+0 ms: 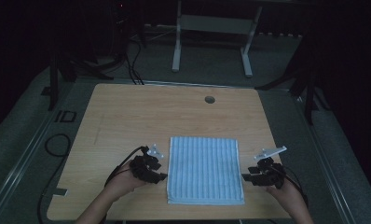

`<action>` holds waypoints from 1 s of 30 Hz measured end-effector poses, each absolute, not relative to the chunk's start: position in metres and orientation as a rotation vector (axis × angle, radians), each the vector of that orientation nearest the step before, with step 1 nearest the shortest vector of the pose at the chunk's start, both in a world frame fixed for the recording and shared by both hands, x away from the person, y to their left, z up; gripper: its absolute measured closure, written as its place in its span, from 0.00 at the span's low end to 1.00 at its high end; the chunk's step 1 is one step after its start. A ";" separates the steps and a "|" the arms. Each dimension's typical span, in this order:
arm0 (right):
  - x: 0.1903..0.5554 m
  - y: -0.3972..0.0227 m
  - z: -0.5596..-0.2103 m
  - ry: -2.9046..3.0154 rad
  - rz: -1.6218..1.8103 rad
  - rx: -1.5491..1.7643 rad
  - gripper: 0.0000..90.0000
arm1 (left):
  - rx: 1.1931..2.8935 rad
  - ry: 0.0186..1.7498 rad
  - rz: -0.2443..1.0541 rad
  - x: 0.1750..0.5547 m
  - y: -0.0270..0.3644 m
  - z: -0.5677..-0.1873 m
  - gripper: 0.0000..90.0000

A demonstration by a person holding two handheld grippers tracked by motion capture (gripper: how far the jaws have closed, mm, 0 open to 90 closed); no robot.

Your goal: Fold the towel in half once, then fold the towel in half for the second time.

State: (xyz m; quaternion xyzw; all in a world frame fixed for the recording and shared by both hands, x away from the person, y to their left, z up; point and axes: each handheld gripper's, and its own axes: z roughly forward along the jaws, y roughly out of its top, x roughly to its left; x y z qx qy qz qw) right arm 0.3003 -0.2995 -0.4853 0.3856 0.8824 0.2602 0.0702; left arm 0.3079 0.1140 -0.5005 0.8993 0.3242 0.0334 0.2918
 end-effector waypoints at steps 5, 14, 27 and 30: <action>0.331 -0.293 -0.481 2.653 0.759 1.165 0.61 | 2.379 0.905 0.121 0.340 0.114 -0.494 0.54; 0.388 -0.288 -0.468 2.621 0.687 1.204 0.61 | 2.351 0.950 0.199 0.386 0.100 -0.489 0.54; 0.446 -0.279 -0.486 2.643 0.633 1.346 0.60 | 2.312 1.052 0.197 0.435 0.084 -0.503 0.54; 0.450 -0.277 -0.492 2.656 0.628 1.367 0.60 | 2.333 1.055 0.165 0.441 0.082 -0.510 0.54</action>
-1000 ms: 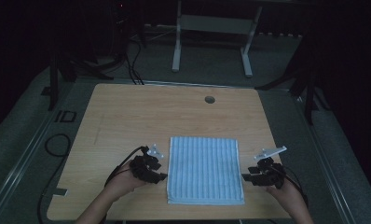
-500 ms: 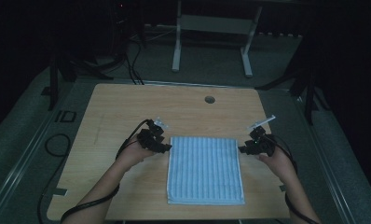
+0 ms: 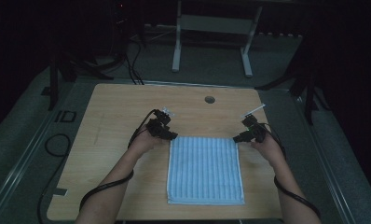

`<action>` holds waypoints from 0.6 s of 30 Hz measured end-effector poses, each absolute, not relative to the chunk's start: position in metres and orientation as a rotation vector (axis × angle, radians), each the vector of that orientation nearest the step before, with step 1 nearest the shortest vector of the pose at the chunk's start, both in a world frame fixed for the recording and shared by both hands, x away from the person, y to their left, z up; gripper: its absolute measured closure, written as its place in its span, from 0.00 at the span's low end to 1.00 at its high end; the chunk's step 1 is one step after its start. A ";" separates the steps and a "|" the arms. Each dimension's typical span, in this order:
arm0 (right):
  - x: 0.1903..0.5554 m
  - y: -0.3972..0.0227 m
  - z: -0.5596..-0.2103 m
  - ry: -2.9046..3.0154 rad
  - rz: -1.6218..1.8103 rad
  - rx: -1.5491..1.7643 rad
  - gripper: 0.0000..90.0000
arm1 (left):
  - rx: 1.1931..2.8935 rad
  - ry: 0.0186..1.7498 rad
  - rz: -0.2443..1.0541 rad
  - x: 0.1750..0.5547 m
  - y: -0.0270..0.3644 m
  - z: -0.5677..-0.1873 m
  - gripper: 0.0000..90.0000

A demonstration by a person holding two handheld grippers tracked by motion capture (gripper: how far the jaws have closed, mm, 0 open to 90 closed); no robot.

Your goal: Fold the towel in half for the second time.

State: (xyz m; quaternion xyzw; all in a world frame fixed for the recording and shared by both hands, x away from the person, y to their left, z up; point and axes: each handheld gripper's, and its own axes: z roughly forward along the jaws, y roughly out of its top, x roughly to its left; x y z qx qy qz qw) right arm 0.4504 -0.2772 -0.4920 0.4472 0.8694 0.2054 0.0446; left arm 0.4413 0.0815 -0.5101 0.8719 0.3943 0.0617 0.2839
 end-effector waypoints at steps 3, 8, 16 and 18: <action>0.458 -0.275 -0.502 2.671 0.590 1.407 0.59 | 2.345 1.061 0.146 0.444 0.080 -0.514 0.54; 0.466 -0.272 -0.511 2.686 0.547 1.444 0.62 | 2.365 1.063 0.121 0.448 0.078 -0.522 0.57; 0.466 -0.266 -0.519 2.751 0.506 1.409 0.79 | 2.382 1.018 0.081 0.448 0.071 -0.533 0.71; 0.466 -0.265 -0.518 2.758 0.498 1.383 0.89 | 2.375 1.008 0.083 0.449 0.069 -0.534 0.82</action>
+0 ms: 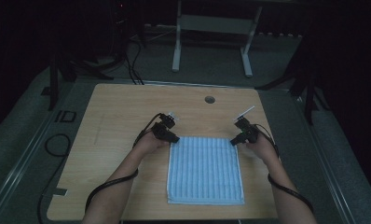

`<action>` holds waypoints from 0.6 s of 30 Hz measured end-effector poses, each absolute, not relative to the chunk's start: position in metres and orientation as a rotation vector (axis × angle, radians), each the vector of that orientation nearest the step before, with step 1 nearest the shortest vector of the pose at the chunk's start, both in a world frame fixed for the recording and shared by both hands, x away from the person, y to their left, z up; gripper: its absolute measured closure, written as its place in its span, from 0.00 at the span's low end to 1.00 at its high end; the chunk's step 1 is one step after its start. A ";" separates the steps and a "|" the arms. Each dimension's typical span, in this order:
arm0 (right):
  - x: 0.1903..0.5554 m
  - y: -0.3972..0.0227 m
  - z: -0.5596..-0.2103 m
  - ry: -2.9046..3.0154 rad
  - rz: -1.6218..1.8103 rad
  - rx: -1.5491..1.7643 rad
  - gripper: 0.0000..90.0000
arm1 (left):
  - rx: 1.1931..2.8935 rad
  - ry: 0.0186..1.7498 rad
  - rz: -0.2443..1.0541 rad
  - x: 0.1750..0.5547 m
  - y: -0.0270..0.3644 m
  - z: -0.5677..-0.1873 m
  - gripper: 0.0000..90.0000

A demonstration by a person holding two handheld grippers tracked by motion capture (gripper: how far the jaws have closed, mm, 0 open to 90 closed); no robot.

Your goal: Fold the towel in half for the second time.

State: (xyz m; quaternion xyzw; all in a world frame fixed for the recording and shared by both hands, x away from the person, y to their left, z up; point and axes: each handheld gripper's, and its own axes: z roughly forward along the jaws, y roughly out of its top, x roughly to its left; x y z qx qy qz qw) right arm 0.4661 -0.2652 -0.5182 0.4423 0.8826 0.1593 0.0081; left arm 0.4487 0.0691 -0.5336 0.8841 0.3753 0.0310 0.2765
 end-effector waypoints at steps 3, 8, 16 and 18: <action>0.466 -0.263 -0.514 2.751 0.477 1.366 0.95 | 2.333 1.018 0.130 0.449 0.069 -0.528 0.96; 0.469 -0.263 -0.498 2.713 0.503 1.369 0.97 | 2.307 1.004 0.170 0.448 0.071 -0.508 0.97; 0.464 -0.264 -0.442 2.598 0.622 1.286 0.97 | 2.236 0.965 0.261 0.441 0.080 -0.457 0.96; 0.458 -0.263 -0.429 2.572 0.645 1.252 0.97 | 2.216 0.954 0.287 0.435 0.081 -0.445 0.96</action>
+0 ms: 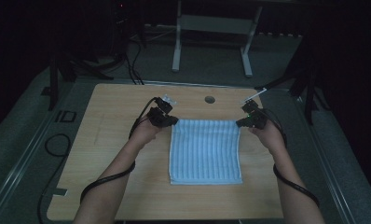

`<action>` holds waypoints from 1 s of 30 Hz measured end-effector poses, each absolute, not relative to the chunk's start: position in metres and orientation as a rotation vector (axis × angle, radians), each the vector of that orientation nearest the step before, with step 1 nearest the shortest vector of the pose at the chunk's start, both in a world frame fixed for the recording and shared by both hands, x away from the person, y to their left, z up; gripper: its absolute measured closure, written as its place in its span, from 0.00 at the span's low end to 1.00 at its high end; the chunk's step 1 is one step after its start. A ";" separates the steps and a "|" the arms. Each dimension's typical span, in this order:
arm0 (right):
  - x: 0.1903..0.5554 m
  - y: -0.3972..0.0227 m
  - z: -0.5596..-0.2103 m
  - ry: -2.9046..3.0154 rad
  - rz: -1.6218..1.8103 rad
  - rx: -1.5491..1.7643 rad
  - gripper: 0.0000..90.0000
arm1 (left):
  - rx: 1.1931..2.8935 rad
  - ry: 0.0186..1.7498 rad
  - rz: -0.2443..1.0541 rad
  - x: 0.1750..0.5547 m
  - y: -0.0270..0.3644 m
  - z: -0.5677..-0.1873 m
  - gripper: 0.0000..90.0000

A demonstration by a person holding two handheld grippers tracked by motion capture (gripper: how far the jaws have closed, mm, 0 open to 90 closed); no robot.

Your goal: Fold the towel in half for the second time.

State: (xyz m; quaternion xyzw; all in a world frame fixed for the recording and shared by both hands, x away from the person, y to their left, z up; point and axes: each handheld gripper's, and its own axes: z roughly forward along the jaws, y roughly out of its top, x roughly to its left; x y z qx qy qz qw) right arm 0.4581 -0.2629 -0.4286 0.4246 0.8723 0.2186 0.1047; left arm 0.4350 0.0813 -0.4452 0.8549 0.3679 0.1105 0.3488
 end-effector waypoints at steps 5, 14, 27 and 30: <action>0.430 -0.264 -0.404 2.519 0.722 1.144 0.97 | 2.213 0.875 0.315 0.406 0.085 -0.428 0.96; 0.352 -0.275 -0.415 2.535 0.814 1.014 0.97 | 2.246 0.771 0.241 0.342 0.095 -0.443 0.96; 0.302 -0.285 -0.478 2.661 0.765 1.075 0.94 | 2.365 0.732 0.093 0.292 0.085 -0.499 0.90; 0.298 -0.288 -0.481 2.663 0.755 1.084 0.80 | 2.385 0.737 0.179 0.287 0.089 -0.493 0.66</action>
